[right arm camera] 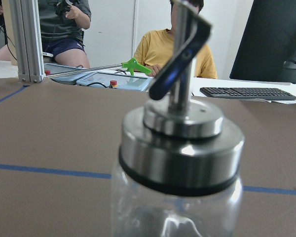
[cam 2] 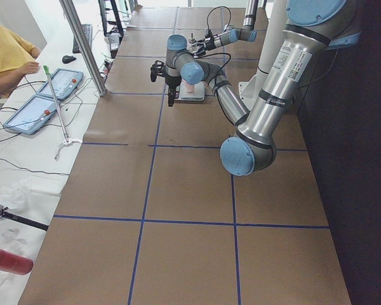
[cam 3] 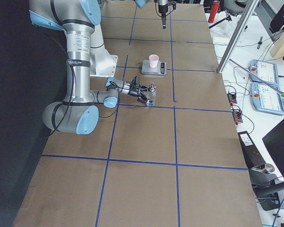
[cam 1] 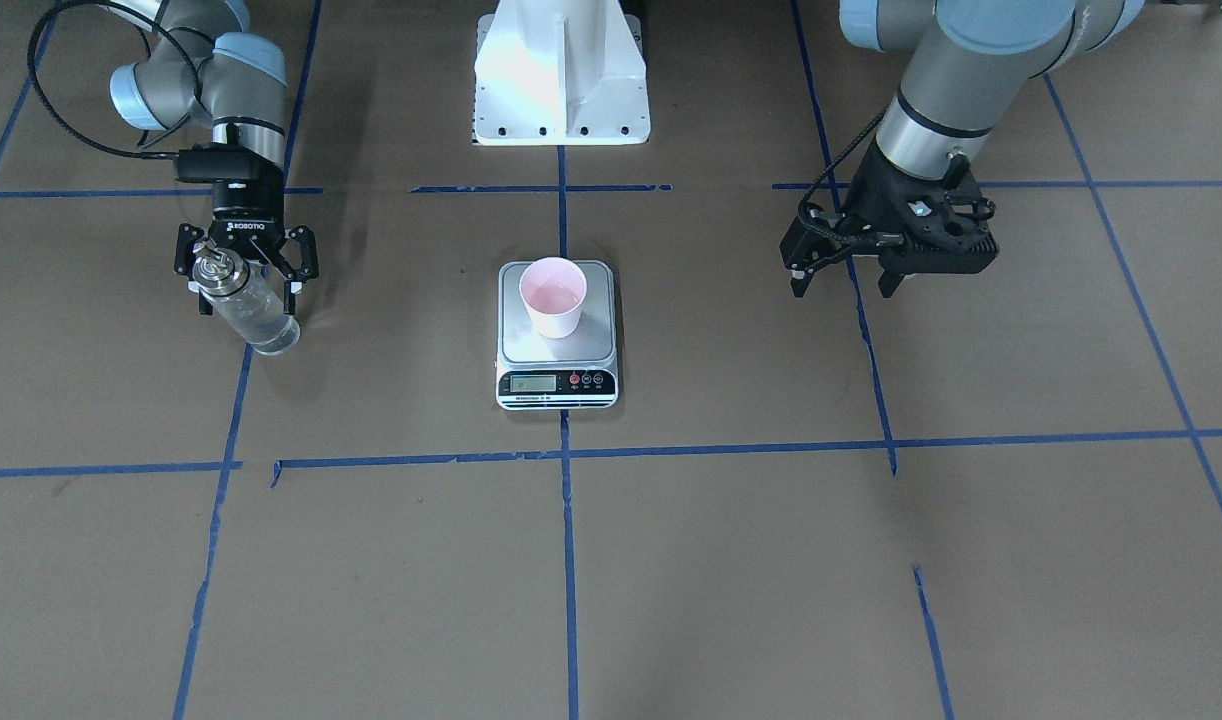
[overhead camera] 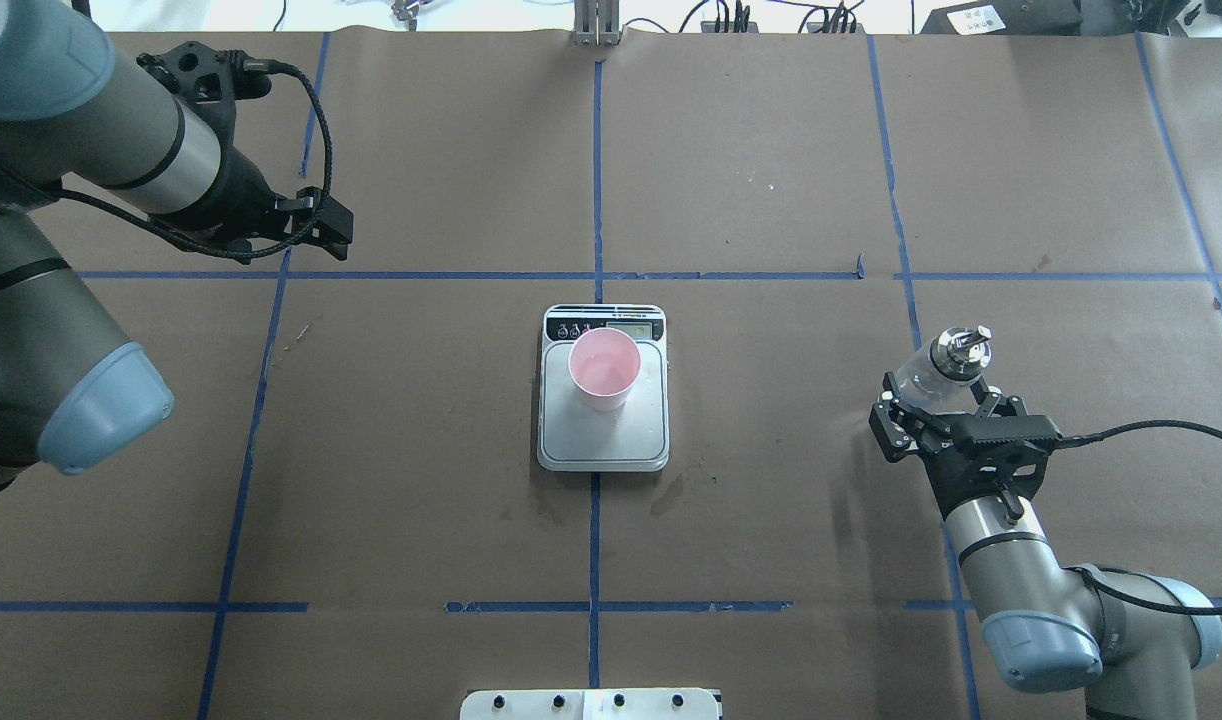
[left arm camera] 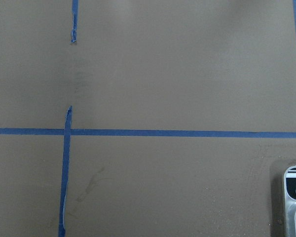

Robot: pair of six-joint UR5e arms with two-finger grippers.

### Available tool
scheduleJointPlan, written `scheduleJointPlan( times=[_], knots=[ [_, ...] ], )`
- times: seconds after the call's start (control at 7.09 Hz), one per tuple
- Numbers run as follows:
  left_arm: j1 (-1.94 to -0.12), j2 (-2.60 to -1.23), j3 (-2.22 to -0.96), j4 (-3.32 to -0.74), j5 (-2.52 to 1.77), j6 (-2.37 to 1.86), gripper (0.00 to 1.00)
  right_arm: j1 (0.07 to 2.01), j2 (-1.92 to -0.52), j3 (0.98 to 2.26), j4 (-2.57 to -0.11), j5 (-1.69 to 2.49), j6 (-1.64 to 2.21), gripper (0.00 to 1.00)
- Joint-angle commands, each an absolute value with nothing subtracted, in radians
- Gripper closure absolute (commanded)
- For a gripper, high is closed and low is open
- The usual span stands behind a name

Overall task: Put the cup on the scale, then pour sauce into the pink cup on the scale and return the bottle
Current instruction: 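Carry the upright bottle back with the right gripper and lower it, then open the right gripper and pull it back from the bottle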

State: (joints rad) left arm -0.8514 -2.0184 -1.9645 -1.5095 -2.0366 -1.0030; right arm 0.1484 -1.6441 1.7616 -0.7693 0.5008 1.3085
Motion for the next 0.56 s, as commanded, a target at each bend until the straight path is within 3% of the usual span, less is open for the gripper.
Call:
scheduleJointPlan(
  times=[0.0,0.42],
  knots=[
    [-0.851,-2.017,-1.965,-1.509,-2.034,-1.005,0.0,0.111,-1.687,1.815,-0.769,0.489,1.31,0.0],
    [-0.851,-2.013,-1.962,-1.509,-2.033,-1.005,0.0,0.054,-1.753,1.845,-0.749,0.474,1.312,0.0]
  ],
)
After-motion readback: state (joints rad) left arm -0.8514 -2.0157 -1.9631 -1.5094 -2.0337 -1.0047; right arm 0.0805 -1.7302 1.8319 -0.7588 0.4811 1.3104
